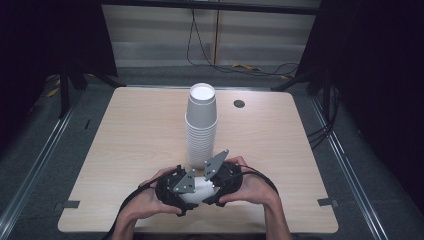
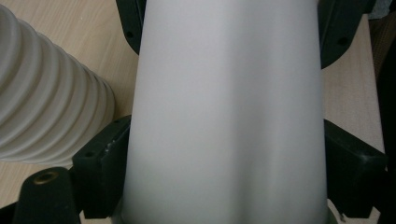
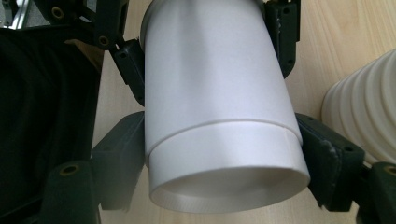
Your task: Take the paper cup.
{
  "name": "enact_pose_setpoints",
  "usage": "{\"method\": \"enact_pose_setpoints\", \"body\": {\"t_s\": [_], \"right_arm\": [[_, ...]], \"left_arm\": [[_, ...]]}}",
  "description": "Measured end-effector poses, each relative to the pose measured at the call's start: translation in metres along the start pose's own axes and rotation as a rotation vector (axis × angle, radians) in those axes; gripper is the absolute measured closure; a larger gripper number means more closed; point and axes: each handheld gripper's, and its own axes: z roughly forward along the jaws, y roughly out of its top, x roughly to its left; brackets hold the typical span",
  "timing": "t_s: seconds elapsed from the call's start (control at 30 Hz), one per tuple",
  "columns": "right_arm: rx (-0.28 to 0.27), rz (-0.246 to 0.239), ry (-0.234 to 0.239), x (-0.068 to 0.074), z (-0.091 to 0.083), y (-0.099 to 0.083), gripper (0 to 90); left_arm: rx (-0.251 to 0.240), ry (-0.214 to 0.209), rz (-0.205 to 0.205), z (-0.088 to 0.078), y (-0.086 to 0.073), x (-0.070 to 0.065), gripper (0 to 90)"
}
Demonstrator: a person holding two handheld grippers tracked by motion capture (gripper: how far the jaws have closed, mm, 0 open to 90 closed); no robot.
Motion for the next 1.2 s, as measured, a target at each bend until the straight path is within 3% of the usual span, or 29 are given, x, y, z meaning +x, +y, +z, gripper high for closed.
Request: {"method": "enact_pose_setpoints", "body": {"t_s": [0.33, 0.63, 0.67, 0.77, 1.2], "right_arm": [[-0.005, 0.014, 0.011, 0.0, 0.003, -0.001, 23.5], [-0.003, 0.025, 0.011, 0.0, 0.003, -0.001, 23.5], [-0.004, 0.024, 0.01, 0.0, 0.002, -0.001, 23.5], [-0.009, 0.023, 0.01, -0.001, 0.002, -0.001, 23.5], [-0.019, 0.037, 0.018, -0.002, 0.0, -0.003, 23.5]], "left_arm": [[-0.028, -0.017, 0.003, 0.001, -0.007, 0.001, 13.1], [-0.058, 0.013, 0.011, -0.002, -0.007, -0.001, 12.9], [-0.034, 0.003, 0.01, -0.004, -0.007, 0.0, 12.9], [-0.065, 0.015, 0.009, -0.004, -0.007, -0.001, 13.0], [-0.095, 0.037, 0.014, -0.009, -0.007, -0.004, 13.1]]}}
